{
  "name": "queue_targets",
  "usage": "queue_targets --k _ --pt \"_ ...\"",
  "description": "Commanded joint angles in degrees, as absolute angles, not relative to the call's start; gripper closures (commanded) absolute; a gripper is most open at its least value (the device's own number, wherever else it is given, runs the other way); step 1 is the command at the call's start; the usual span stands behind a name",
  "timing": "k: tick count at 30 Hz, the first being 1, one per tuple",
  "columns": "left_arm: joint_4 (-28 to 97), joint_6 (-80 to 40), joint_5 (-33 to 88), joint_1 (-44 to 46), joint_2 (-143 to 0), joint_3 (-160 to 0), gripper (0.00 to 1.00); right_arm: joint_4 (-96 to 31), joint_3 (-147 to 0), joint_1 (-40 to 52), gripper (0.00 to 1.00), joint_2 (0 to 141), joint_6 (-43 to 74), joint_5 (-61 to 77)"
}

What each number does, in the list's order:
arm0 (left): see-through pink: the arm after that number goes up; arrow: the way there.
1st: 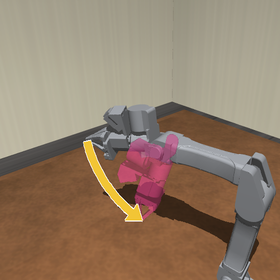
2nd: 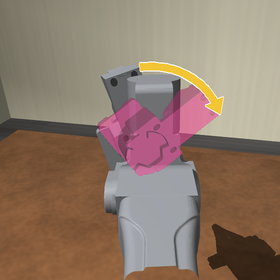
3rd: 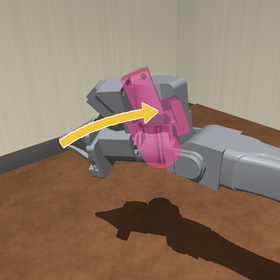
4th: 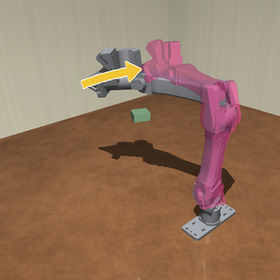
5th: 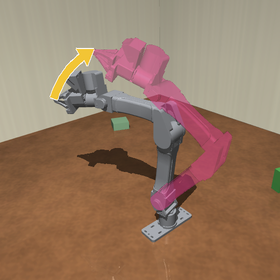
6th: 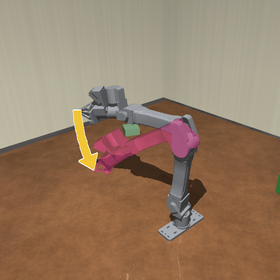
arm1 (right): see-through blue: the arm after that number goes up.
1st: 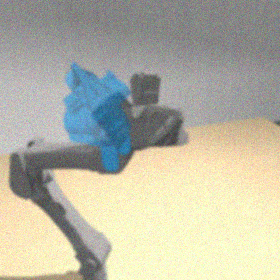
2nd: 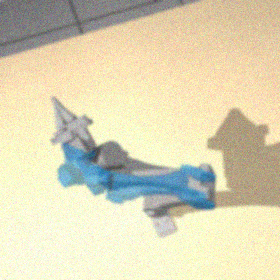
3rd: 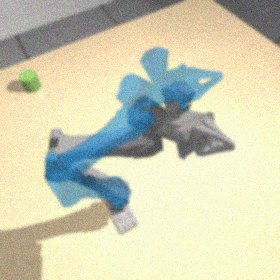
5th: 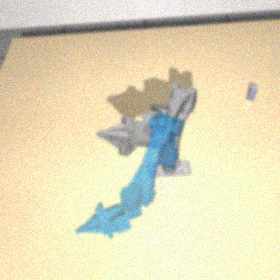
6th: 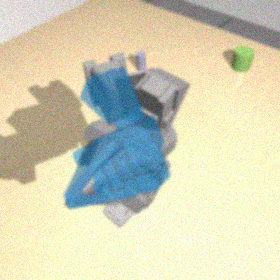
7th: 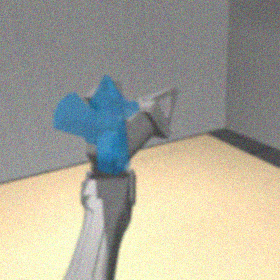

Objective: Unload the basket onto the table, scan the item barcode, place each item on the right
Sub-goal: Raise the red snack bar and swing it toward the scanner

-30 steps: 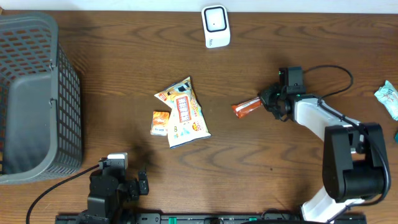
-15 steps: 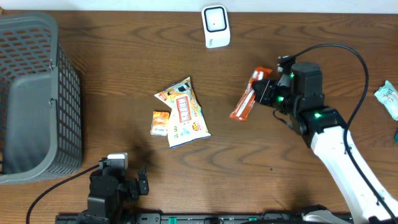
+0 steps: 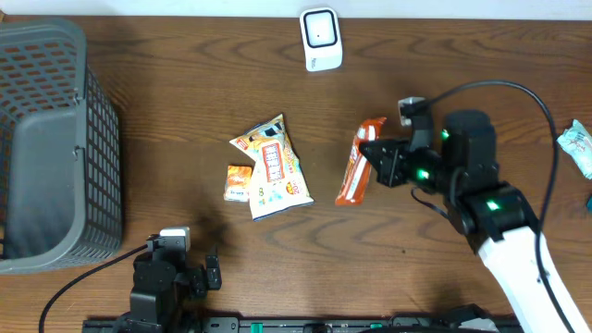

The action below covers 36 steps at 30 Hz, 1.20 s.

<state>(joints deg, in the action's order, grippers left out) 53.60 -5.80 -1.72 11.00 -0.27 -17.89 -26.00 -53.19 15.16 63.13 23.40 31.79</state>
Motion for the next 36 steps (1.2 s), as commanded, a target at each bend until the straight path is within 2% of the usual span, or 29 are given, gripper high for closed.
queue_targets --k 1,8,17,22,27,36 --pt "54.0 -5.9 -2.2 11.2 -0.2 -18.0 0.0 -27.8 -53.5 15.5 0.99 58.7 21.6 34.1" --pt "54.0 -5.9 -2.2 11.2 -0.2 -18.0 0.0 -32.9 -53.5 15.5 0.99 53.3 21.6 35.3" --pt "54.0 -5.9 -2.2 11.2 -0.2 -18.0 0.0 -33.0 -53.5 15.5 0.99 49.3 22.2 36.4" --pt "54.0 -5.9 -2.2 11.2 -0.2 -18.0 0.0 -32.8 -53.5 15.5 0.99 48.6 29.9 32.4" --pt "54.0 -5.9 -2.2 11.2 -0.2 -18.0 0.0 -32.3 -53.5 15.5 0.99 48.7 30.1 30.4" --pt "54.0 -5.9 -2.2 11.2 -0.2 -18.0 0.0 -28.1 -53.4 15.6 0.99 53.8 28.4 4.8"
